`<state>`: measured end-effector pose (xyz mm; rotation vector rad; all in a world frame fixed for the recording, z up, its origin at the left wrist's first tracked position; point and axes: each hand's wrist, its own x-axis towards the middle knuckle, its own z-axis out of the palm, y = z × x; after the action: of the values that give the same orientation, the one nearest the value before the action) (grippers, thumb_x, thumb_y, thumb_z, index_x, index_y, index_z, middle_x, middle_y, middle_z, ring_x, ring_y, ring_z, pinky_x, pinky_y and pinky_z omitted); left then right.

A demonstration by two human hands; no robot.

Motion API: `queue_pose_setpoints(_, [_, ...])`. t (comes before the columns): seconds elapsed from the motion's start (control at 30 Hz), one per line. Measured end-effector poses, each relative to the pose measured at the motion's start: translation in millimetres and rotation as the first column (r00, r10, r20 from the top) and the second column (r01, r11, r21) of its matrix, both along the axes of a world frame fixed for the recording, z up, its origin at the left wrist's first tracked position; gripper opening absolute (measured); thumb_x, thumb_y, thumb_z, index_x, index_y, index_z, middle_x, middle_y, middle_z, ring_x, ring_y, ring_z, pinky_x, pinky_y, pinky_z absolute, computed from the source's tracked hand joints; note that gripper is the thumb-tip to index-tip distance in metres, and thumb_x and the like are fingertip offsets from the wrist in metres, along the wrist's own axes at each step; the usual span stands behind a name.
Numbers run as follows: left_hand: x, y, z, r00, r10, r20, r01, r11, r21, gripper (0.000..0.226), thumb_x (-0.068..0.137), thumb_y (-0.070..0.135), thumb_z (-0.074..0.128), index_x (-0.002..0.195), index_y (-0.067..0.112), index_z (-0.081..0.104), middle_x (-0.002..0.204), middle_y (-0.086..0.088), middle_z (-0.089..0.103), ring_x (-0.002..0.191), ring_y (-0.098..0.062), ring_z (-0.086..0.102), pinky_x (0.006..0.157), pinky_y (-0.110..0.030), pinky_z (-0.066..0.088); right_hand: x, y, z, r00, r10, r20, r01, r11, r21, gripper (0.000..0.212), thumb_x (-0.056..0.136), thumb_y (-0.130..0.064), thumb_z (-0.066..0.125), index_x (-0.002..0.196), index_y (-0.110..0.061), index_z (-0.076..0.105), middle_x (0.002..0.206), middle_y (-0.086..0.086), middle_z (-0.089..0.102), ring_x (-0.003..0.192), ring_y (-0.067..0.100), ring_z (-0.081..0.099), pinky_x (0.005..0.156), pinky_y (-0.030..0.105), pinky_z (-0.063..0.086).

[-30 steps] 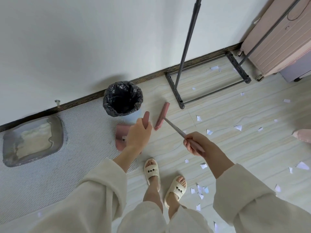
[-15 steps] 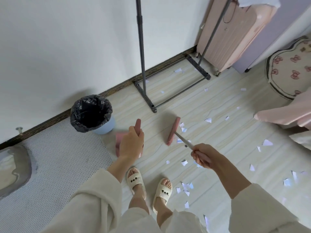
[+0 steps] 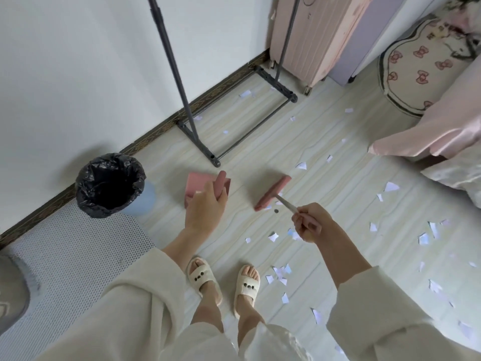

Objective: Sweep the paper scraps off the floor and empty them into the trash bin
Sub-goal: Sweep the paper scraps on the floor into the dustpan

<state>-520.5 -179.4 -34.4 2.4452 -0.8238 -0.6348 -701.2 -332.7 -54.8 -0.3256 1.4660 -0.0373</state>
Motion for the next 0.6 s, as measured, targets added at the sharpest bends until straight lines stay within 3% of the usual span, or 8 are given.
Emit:
queue_pose_setpoints(0.13, [-4, -20, 7, 0.999, -0.046, 0.020, 0.047, 0.999, -0.027, 0.030, 0.095, 0.029, 0.047, 0.098, 0.000, 0.050, 0.067, -0.010, 0.057, 0.066, -0.033, 0.063, 0.058, -0.036, 0.050, -15, -6, 13, 0.992, 0.038, -0.119, -0.053, 0.990, -0.130, 0.019, 0.090, 0.002, 0.036, 0.097, -0.010, 0.050, 0.054, 0.006, 0.046, 0.024, 0.006, 0.046, 0.035, 0.009, 0.039])
queue_pose_setpoints(0.2, [-4, -30, 10, 0.998, -0.059, 0.021, 0.060, 0.998, -0.038, 0.030, 0.095, 0.029, 0.046, 0.098, -0.001, 0.051, 0.066, -0.009, 0.056, 0.065, -0.033, 0.062, 0.059, -0.037, 0.049, -22, -8, 14, 0.984, 0.073, -0.163, -0.102, 0.980, -0.174, 0.023, 0.090, 0.003, 0.038, 0.107, -0.009, 0.049, 0.062, 0.010, 0.046, 0.024, 0.007, 0.048, 0.035, 0.011, 0.039])
queue_pose_setpoints(0.3, [-4, -42, 11, 0.997, -0.059, 0.049, 0.062, 0.997, -0.054, 0.030, 0.096, 0.027, 0.046, 0.102, -0.002, 0.052, 0.063, -0.006, 0.052, 0.057, -0.026, 0.053, 0.052, -0.030, 0.039, -30, -16, 17, 0.985, 0.086, -0.151, -0.112, 0.979, -0.172, 0.010, 0.092, 0.000, 0.041, 0.090, -0.001, 0.050, 0.070, 0.014, 0.050, 0.025, 0.007, 0.050, 0.033, 0.011, 0.042])
queue_pose_setpoints(0.43, [-8, -52, 10, 0.995, -0.088, 0.041, 0.090, 0.994, -0.059, 0.026, 0.095, 0.027, 0.047, 0.092, 0.002, 0.051, 0.061, -0.006, 0.053, 0.055, -0.027, 0.055, 0.049, -0.028, 0.037, -37, -21, 18, 0.991, 0.105, -0.088, -0.115, 0.986, -0.118, 0.014, 0.092, -0.005, 0.041, 0.080, -0.005, 0.047, 0.063, 0.006, 0.048, 0.027, 0.006, 0.044, 0.031, 0.011, 0.037])
queue_pose_setpoints(0.6, [-9, -60, 8, 0.996, -0.049, 0.081, 0.054, 0.997, -0.060, 0.028, 0.094, 0.027, 0.048, 0.084, 0.002, 0.048, 0.064, -0.015, 0.059, 0.056, -0.029, 0.055, 0.047, -0.030, 0.036, -26, -7, 15, 0.970, 0.210, -0.124, -0.234, 0.943, -0.238, 0.025, 0.090, 0.008, 0.042, 0.068, -0.002, 0.044, 0.059, 0.010, 0.043, 0.025, 0.010, 0.041, 0.030, 0.011, 0.033])
